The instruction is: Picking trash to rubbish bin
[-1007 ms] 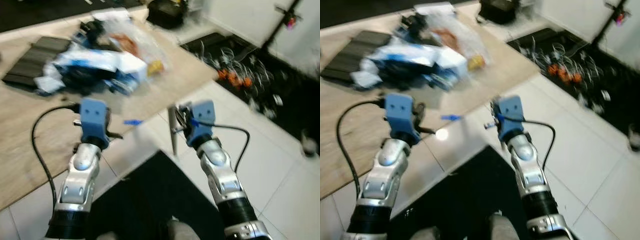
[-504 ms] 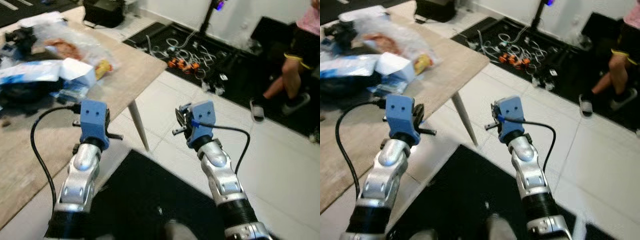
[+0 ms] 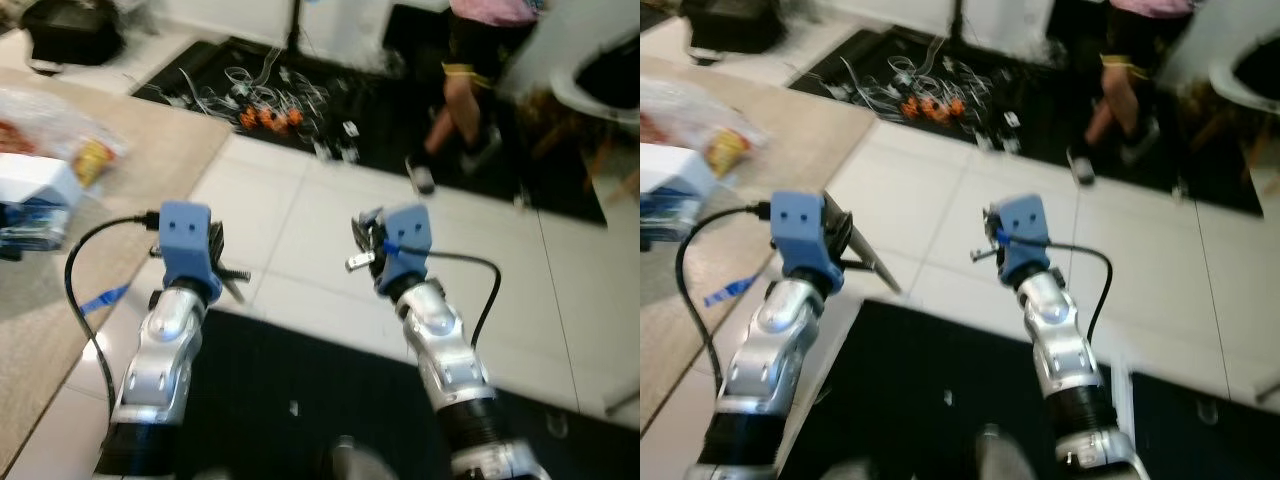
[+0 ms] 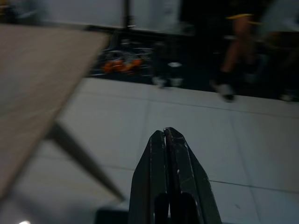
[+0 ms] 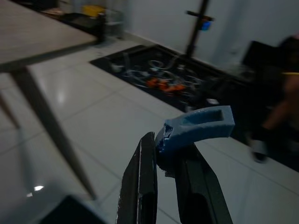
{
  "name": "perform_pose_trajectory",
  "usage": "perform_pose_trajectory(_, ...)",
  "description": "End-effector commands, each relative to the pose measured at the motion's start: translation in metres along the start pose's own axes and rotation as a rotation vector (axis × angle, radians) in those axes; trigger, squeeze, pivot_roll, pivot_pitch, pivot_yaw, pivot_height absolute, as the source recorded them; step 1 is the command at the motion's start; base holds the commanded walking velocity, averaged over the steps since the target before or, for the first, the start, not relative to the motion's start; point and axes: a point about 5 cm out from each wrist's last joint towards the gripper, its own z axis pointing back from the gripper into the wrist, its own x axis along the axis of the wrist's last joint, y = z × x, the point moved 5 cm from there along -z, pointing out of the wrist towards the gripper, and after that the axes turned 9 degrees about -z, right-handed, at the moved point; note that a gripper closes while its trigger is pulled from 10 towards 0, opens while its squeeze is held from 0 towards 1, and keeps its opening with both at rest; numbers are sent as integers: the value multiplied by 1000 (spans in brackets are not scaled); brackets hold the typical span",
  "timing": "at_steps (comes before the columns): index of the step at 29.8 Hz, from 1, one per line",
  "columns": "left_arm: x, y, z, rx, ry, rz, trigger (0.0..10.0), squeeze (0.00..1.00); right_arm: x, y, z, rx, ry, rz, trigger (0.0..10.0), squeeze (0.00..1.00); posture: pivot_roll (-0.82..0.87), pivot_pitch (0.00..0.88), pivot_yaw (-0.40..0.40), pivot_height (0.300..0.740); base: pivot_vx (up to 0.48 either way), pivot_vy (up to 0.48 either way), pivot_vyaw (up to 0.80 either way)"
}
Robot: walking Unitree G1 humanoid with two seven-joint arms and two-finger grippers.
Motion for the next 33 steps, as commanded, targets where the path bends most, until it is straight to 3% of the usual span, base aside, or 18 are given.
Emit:
perform_pose_trajectory(1, -1, -2, 1, 7, 7, -18, 10000, 0, -3, -3, 1, -12, 14, -6, 10000, 0, 42, 81, -65, 740, 0, 0, -800)
perform_pose_trajectory(4, -11, 9, -1, 68, 48, -134, 10000, 0, -4, -3, 1, -12, 16, -5, 10000, 0, 40, 80, -64, 740, 0, 0, -800)
perform_pose_trajectory(11, -8, 12, 0, 64, 29, -113, 10000, 0, -6, -5, 3, -20, 23, -8, 10000, 0, 45, 81, -64, 740, 0, 0, -800)
perform_pose_trajectory(25, -11, 6, 1, 44, 33, -153, 10000, 0, -8, -6, 3, -29, 27, -12, 10000, 0, 53, 71, -58, 740, 0, 0, -800)
perform_pose_trajectory(33, -9, 0, -3, -26, 21, -226, 10000, 0, -10, -9, 5, -59, 21, -14, 10000, 0, 57, 62, -26, 740, 0, 0, -800)
